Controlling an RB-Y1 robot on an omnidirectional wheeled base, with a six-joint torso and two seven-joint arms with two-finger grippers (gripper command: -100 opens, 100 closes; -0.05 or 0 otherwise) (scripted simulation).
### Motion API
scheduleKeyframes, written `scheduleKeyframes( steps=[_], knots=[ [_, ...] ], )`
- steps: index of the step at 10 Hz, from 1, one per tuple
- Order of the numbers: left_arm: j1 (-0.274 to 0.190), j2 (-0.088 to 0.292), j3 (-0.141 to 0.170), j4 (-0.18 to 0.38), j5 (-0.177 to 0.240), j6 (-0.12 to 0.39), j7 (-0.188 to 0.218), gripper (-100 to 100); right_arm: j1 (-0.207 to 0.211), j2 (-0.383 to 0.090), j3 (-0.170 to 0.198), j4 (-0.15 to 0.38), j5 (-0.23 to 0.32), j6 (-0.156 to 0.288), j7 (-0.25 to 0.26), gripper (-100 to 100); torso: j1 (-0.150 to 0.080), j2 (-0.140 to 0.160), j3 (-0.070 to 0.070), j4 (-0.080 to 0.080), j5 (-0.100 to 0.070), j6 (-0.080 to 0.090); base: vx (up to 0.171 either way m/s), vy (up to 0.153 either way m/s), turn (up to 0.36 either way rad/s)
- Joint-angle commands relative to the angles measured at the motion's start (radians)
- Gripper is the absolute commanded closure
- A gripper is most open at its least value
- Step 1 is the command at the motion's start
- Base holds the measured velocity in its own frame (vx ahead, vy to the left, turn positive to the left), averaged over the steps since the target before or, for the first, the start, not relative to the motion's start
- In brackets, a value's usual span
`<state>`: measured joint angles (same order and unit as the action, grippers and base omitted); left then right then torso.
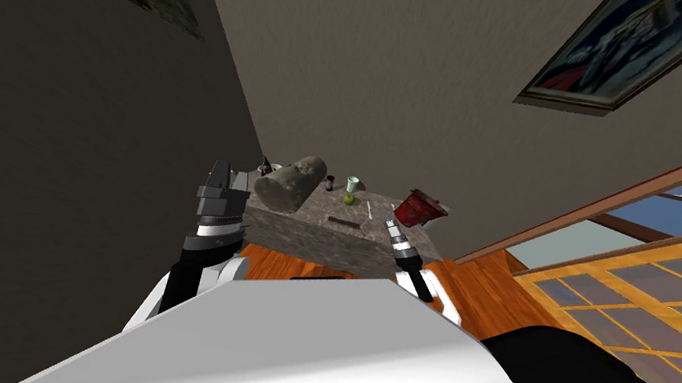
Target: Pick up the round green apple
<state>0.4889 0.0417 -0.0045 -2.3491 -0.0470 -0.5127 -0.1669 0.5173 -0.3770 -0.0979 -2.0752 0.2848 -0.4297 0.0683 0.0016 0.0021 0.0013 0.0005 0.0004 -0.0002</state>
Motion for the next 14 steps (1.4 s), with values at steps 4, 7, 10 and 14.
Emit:
scheduleKeyframes(
  steps=[4,7,10,14],
  knots=[
    [0.000,0.000,0.000,0.000,0.000,0.000,0.000,0,-0.021,-0.133,-0.028,0.116,0.117,0.007,0.030,-100,0.000,-0.004,-0.002,-0.001,0.000,0.000,0.025,0.046,0.152],
    [0.000,0.000,0.000,0.000,0.000,0.000,0.000,0,-0.021,-0.149,-0.028,0.116,0.121,0.007,0.030,-100,-0.001,-0.003,-0.002,-0.001,0.000,0.001,0.014,0.019,0.054],
    [0.000,0.000,0.000,0.000,0.000,0.000,0.000,0,-0.028,-0.193,-0.033,0.151,0.156,0.008,0.041,-100,-0.002,-0.002,-0.001,0.000,-0.001,0.001,0.007,0.009,0.026],
    [0.000,0.000,0.000,0.000,0.000,0.000,0.000,0,-0.028,-0.193,-0.033,0.151,0.156,0.008,0.041,-100,-0.002,-0.002,-0.001,0.000,0.000,0.001,0.006,0.008,0.022]
  ],
)
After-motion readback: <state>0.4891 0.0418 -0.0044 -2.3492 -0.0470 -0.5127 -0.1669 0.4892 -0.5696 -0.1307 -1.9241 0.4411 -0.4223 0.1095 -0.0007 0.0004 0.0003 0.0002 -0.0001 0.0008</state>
